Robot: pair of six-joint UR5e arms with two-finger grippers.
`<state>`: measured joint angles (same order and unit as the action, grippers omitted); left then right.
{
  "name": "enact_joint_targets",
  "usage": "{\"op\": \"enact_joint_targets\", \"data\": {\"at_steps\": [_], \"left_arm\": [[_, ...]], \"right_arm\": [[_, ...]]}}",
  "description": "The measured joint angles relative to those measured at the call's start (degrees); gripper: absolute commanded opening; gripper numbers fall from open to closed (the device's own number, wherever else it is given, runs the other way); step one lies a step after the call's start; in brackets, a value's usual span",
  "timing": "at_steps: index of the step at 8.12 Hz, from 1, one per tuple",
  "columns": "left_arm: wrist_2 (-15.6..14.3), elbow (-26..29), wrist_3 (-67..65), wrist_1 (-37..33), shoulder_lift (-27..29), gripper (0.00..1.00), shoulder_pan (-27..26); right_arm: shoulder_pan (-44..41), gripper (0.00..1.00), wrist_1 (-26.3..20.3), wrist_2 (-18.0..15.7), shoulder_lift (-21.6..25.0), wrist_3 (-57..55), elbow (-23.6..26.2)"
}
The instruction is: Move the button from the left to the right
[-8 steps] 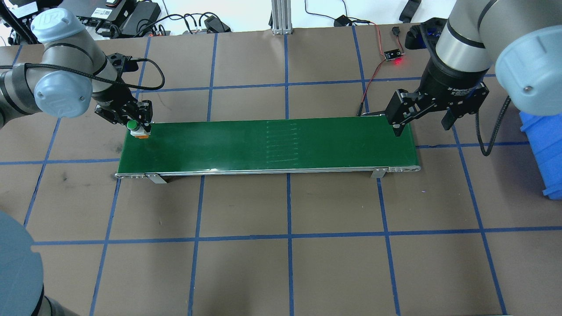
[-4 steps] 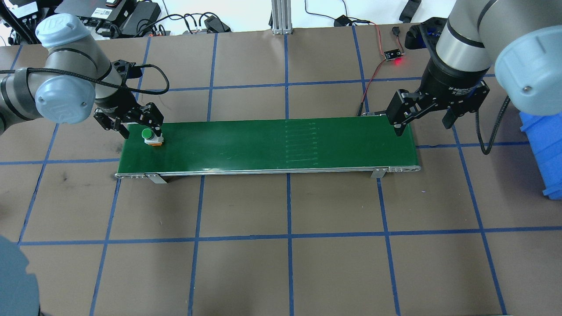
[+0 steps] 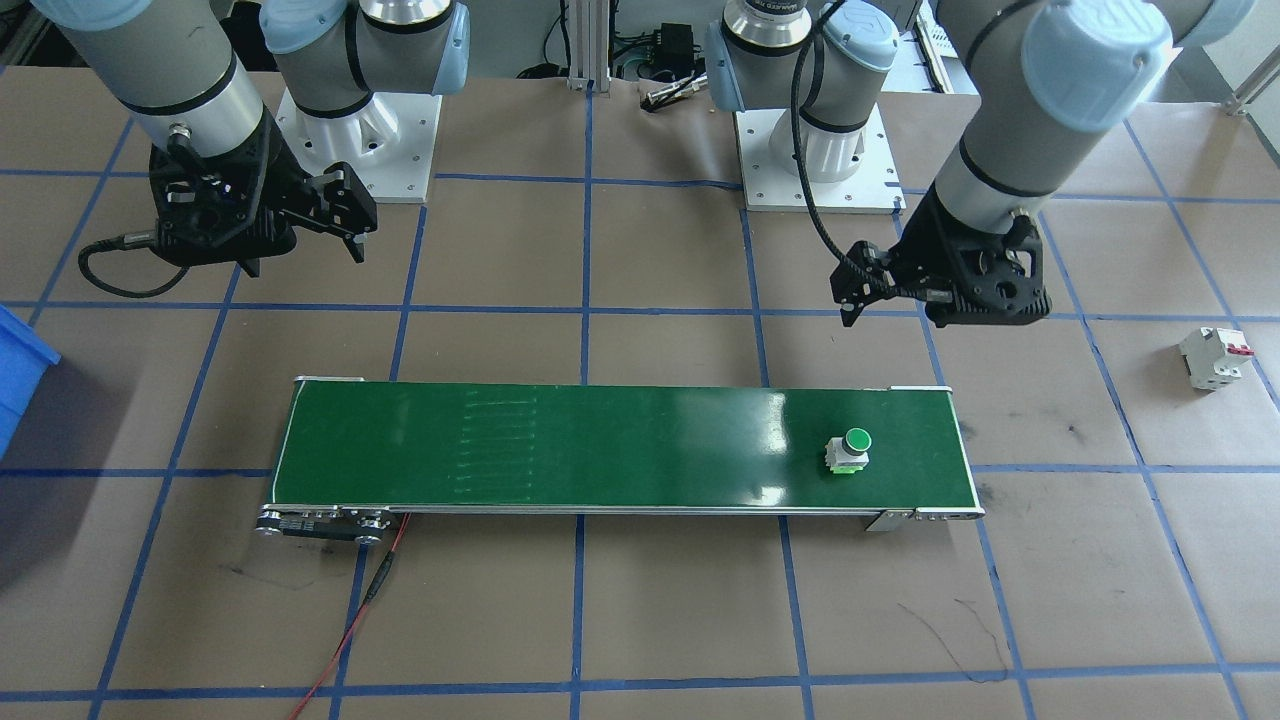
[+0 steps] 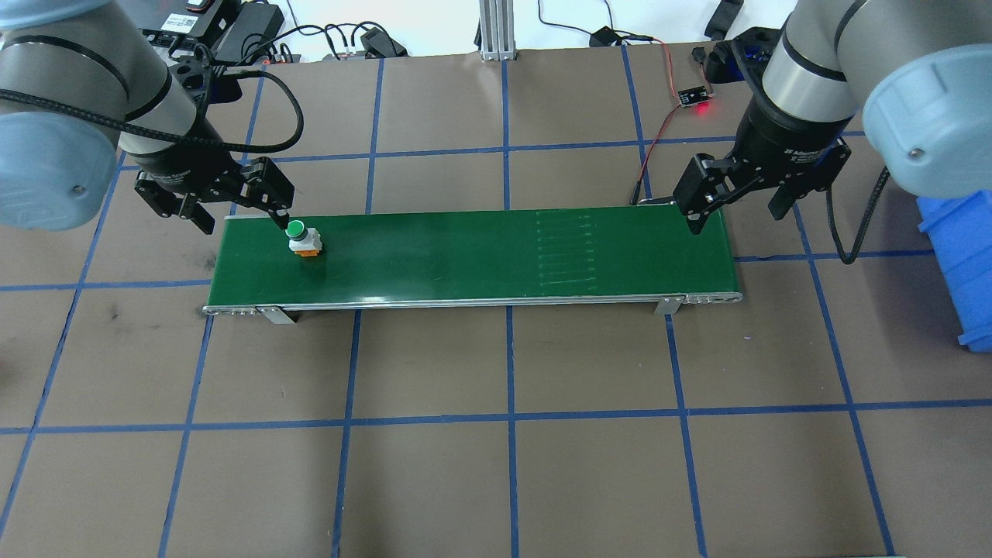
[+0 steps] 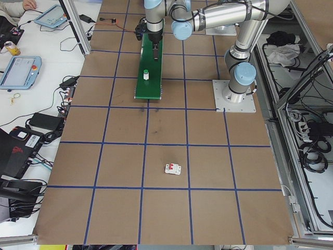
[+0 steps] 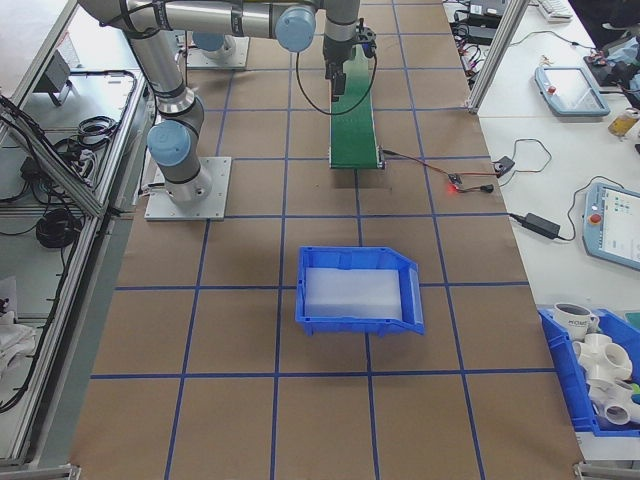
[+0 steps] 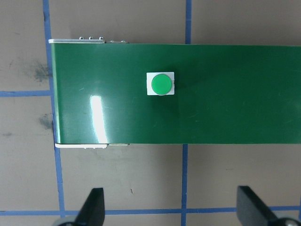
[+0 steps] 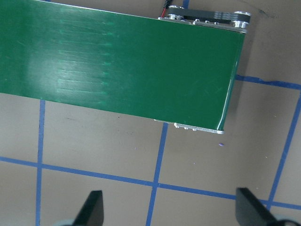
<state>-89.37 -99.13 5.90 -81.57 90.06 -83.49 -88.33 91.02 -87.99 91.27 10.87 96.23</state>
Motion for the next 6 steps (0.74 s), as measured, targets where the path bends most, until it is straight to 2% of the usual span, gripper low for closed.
{"op": "enact_joint_targets", "data": {"at_steps": [3,5,6], "left_arm": [[-0.4,0.0,-0.5,-0.9,-3.0,1.0,-0.9],[-0.2,-0.3,-1.7,1.3,-3.2,1.0,-1.0],[-0.3,-0.2,-2.1,2.0,-3.2,1.0,-1.2]], "right_arm": [[0.2,1.0,4.9,5.5,-4.7,1.0,1.0],[2.4,1.0,8.1,9.5,-6.9,1.9,3.2],[4.7,1.0,9.0,12.9,-7.5,2.9,4.8]]}}
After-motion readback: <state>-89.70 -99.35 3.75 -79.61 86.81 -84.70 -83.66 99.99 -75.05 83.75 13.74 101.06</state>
